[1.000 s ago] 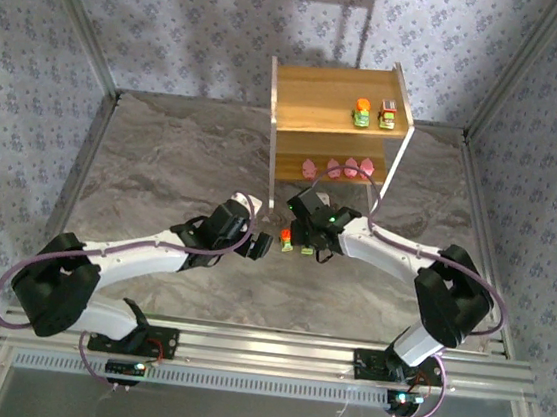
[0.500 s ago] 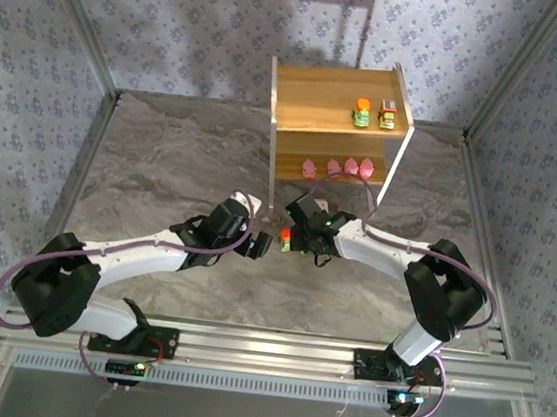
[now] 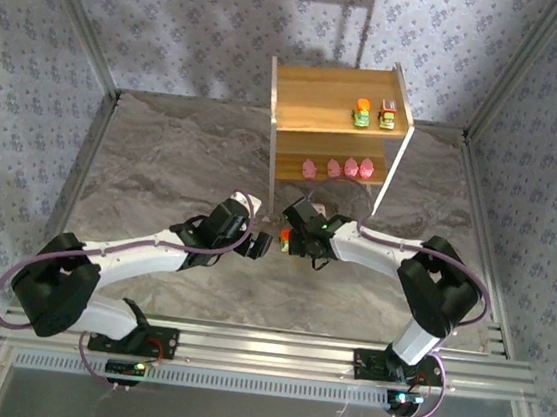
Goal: Place and organize the plastic toys onto the shelf
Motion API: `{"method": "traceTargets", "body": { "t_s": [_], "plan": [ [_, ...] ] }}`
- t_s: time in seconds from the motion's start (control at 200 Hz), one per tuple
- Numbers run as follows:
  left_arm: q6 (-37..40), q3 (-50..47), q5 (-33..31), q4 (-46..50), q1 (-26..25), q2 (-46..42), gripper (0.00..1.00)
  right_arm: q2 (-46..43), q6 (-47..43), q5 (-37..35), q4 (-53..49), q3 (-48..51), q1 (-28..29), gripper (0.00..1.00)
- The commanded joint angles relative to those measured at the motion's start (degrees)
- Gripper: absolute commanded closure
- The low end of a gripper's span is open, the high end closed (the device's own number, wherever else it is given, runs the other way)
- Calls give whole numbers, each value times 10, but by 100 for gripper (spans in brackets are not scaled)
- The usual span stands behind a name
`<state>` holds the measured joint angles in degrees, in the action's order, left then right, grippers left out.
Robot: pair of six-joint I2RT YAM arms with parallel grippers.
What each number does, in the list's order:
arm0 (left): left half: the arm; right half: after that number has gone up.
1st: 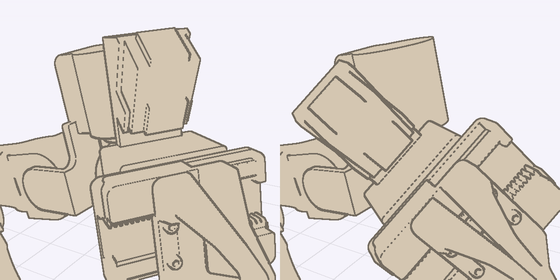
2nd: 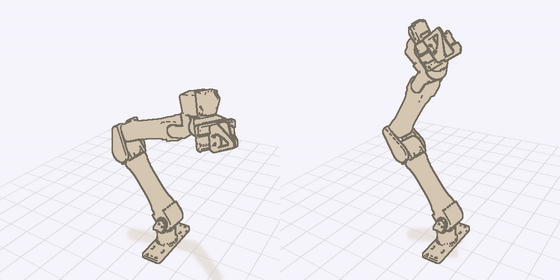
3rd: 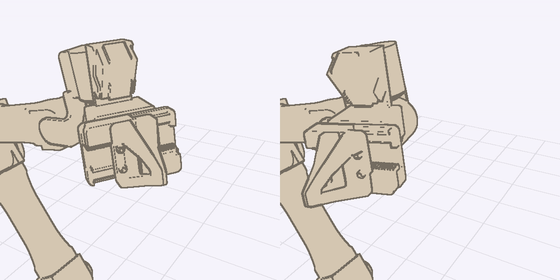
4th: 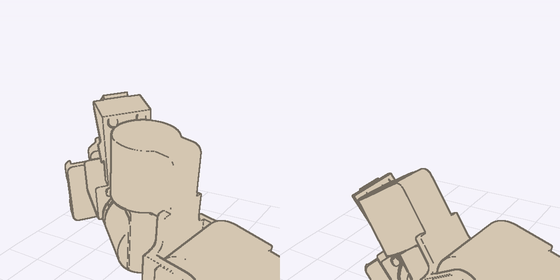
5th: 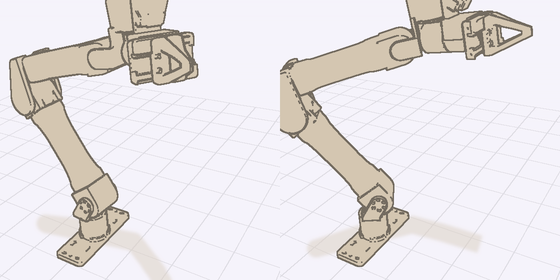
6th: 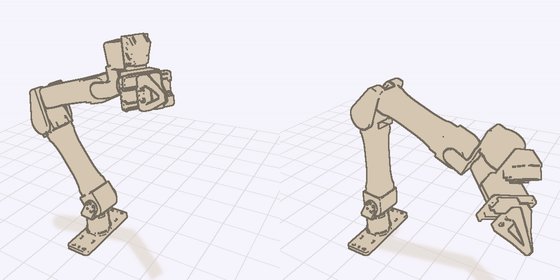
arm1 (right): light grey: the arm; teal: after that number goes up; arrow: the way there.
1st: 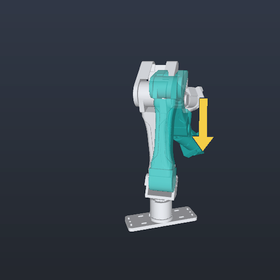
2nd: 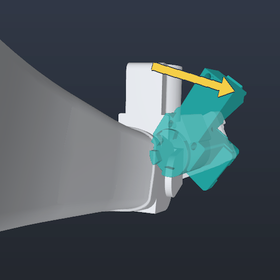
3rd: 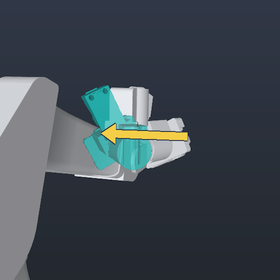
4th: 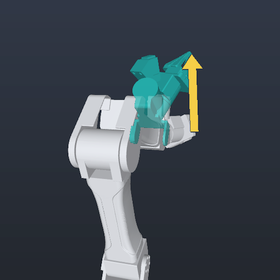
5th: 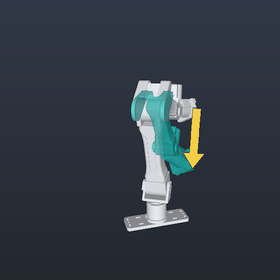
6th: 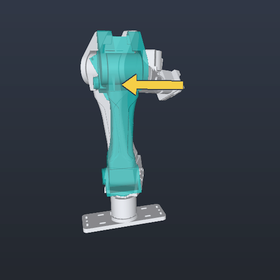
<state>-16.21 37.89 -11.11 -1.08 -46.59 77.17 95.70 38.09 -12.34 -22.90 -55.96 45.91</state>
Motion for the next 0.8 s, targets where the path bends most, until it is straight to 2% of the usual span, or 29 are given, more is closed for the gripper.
{"method": "traceTargets", "body": {
  "t_s": [0.0, 0.455, 0.795],
  "plan": [
    [-10, 16, 7, 5, 3, 3, 0, 11, 10, 1, 0, 9, 2, 48],
    [-9, 17, 7, 4, 3, 7, 0, 28, 10, 5, 9, 14, -5, 58],
    [-10, 17, 8, 2, 3, 8, 0, 30, 3, 3, 8, 8, -13, 57]
  ]
}}
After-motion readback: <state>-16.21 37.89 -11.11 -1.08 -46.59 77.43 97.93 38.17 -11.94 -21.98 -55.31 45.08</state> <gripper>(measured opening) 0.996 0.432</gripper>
